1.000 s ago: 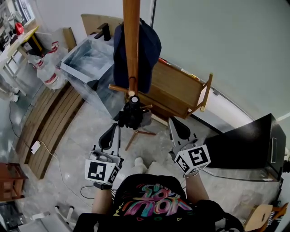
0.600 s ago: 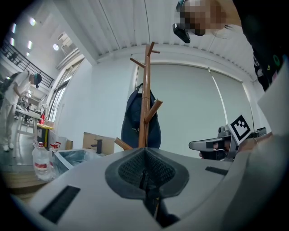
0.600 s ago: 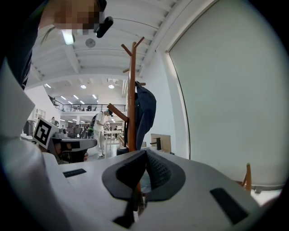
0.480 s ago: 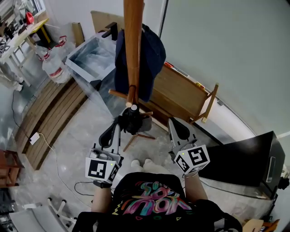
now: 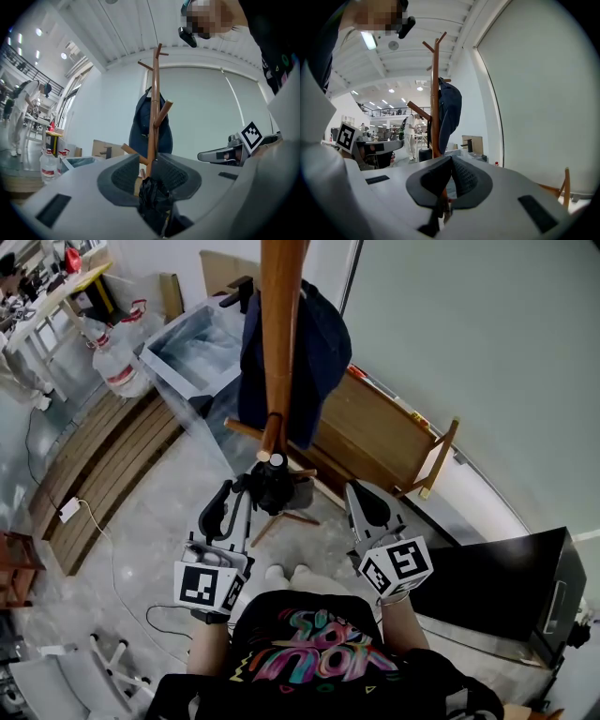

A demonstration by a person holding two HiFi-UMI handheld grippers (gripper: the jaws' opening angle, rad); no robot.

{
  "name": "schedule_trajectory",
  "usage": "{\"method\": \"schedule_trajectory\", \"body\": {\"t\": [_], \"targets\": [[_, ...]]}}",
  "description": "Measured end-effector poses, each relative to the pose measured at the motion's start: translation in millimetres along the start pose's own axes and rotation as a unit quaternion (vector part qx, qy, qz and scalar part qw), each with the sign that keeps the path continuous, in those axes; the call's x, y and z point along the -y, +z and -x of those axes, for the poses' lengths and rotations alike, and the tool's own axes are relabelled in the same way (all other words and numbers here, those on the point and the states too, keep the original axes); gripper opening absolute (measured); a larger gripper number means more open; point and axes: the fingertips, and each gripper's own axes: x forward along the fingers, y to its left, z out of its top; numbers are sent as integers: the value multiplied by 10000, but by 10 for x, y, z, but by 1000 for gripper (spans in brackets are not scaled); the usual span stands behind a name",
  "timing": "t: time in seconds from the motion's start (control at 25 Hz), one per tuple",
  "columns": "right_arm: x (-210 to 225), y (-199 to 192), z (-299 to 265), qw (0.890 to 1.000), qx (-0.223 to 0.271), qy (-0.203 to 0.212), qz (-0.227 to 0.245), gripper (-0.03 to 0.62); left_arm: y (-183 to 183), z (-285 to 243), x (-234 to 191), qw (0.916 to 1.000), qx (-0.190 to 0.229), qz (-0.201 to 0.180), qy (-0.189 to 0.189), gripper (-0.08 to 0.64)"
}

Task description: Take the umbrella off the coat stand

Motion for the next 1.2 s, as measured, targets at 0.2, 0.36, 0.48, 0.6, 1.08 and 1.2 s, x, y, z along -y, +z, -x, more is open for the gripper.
{"method": "schedule_trajectory", "body": {"t": [0.2,0.36,0.48,0.6,1.08,1.2], "targets": [[8,17,-31,10000,-19,47,-29,15,3,-78,97,9994,21,-115,-327,231],[25,14,-35,10000,-10,59,-11,15,-135,-139,152,9982,-152,-259,-523,265],[41,-16,-44,10000,-8,52,-29,15,-226,-194,159,9980,-245,-200,-539,276],[48,-33,-59,10000,-14,51,-59,15,-294,-261,167,9976,-291,-248,-583,291],[79,-188,-39,9997,-140,0,-189,15,-852,-435,161,9910,-531,-534,-1109,330],[91,-253,-32,9995,-209,-5,-235,15,-984,-506,140,9883,-634,-607,-1250,331]]}}
